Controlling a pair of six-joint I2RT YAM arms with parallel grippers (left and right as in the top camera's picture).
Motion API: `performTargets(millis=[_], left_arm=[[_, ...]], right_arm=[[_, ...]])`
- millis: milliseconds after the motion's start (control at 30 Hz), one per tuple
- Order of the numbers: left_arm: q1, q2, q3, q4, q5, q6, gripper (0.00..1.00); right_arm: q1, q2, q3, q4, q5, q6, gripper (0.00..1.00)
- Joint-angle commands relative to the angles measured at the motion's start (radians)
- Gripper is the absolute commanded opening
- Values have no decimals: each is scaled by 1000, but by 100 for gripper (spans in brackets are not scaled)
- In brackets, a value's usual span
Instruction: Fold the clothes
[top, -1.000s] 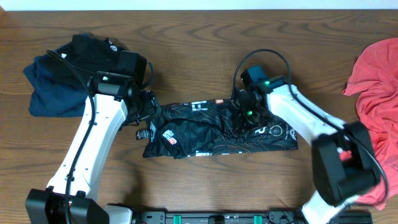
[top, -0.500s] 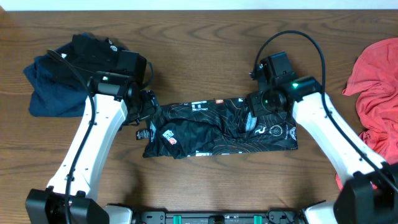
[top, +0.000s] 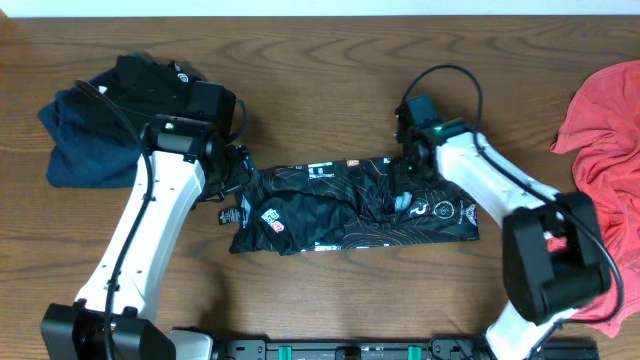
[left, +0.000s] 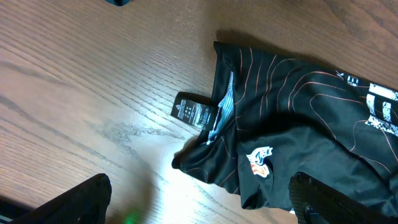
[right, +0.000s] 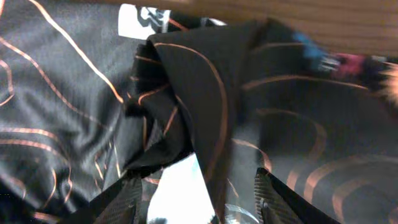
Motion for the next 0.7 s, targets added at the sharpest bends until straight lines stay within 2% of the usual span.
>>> performTargets(millis=[0, 167, 233, 333, 400, 600, 667], left_arm=[[5, -3, 3, 0, -11, 8, 93], [5, -2, 3, 0, -12, 8, 93], [5, -2, 3, -1, -12, 8, 93], [5, -2, 3, -1, -12, 8, 93], [5, -2, 3, 0, -12, 8, 93], [5, -2, 3, -3, -12, 11, 93], [5, -2, 3, -3, -11, 11, 93]], right_arm=[[27, 22, 2, 32, -31, 27, 56], [51, 22, 2, 74, -29, 76, 53], [51, 22, 2, 70, -26, 87, 47], [50, 22, 2, 57, -8, 119, 27], [50, 22, 2, 45, 18, 151, 18], [50, 22, 2, 24, 66, 201, 10], [51, 22, 2, 29, 64, 201, 1]])
